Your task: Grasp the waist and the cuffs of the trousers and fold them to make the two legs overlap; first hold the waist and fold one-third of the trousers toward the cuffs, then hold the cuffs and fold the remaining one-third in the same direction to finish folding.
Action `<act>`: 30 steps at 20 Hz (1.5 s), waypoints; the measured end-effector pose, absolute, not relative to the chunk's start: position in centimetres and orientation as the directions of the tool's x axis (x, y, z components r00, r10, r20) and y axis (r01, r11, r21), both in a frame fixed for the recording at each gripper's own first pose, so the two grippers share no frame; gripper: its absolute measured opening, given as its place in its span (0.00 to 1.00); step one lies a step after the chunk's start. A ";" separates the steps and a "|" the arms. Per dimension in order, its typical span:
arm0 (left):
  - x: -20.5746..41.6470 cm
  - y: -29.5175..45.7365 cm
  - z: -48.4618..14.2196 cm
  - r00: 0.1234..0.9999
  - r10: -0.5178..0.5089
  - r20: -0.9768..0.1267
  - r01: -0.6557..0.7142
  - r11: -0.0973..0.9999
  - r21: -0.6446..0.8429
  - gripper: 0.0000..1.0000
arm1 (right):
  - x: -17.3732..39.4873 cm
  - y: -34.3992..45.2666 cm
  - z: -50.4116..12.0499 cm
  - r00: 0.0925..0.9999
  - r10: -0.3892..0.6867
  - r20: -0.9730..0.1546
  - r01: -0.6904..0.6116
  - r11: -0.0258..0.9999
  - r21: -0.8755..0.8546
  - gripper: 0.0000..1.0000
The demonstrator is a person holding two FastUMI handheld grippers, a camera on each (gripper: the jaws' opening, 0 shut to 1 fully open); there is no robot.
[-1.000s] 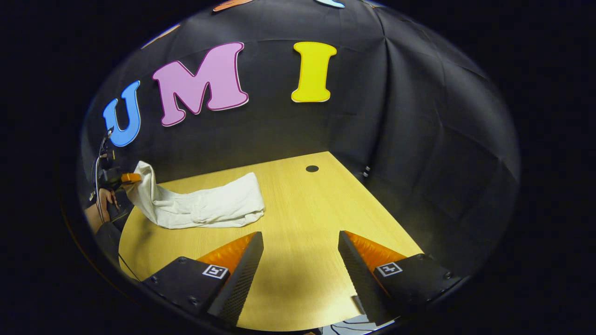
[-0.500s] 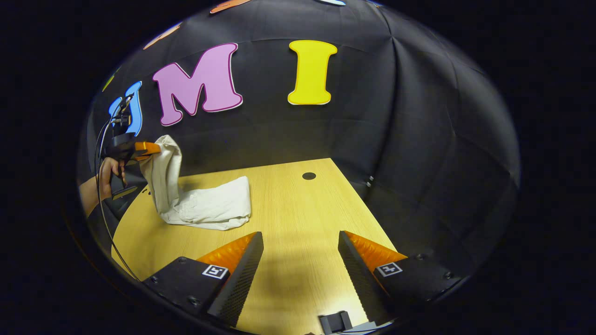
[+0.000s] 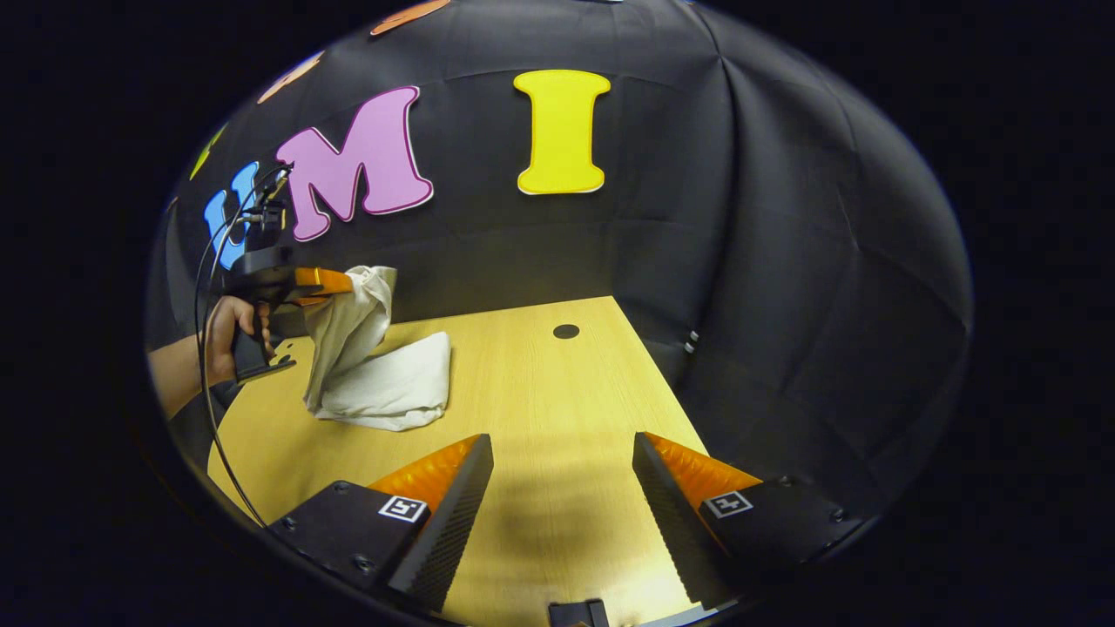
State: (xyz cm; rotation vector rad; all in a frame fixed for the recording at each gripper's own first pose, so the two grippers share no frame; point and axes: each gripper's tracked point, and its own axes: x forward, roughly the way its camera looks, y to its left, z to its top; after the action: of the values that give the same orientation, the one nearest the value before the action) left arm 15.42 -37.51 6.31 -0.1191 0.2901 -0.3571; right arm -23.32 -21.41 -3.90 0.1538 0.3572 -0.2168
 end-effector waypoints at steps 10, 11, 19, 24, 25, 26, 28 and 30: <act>12.9 -40.5 2.2 0.863 -0.387 -0.324 0.341 0.920 -0.191 0.31 | -23.9 -21.4 -6.1 0.909 -0.150 -0.390 0.220 0.966 0.139 0.99; 12.4 -40.5 2.4 0.861 -0.391 -0.326 0.345 0.919 -0.192 0.30 | -23.9 -21.2 -6.2 0.909 -0.150 -0.389 0.221 0.965 0.144 0.99; 6.0 -33.6 6.1 0.899 -0.362 -0.247 0.367 0.930 -0.028 0.96 | -23.2 -17.5 -4.1 0.933 -0.134 -0.335 0.194 0.969 0.154 0.99; -1.1 -26.2 9.6 0.935 -0.323 -0.144 0.330 0.944 0.028 0.96 | -23.5 -13.7 -0.1 0.956 -0.134 -0.260 0.163 0.982 0.093 0.99; -2.7 -25.0 10.2 0.938 -0.323 -0.126 0.330 0.943 0.036 0.96 | -23.6 -13.0 1.2 0.962 -0.134 -0.238 0.157 0.985 0.079 0.99; -4.3 -23.7 10.9 0.939 -0.326 -0.107 0.332 0.942 0.043 0.96 | -23.8 -12.2 2.5 0.968 -0.135 -0.209 0.153 0.986 0.070 0.99; -7.6 -21.4 12.0 0.944 -0.322 -0.069 0.326 0.944 0.047 0.96 | -24.2 -10.6 5.1 0.979 -0.137 -0.150 0.149 0.987 0.068 0.99; -10.8 -19.3 12.6 0.949 -0.312 -0.042 0.313 0.949 0.036 0.96 | -25.4 -8.4 7.4 0.986 -0.135 -0.100 0.143 0.986 0.082 0.99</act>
State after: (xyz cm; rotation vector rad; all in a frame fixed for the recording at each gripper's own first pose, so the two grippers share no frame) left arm -10.75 -19.25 12.56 0.0421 0.0357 -0.3178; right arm -25.43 -8.42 7.37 0.0890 0.0949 -0.1397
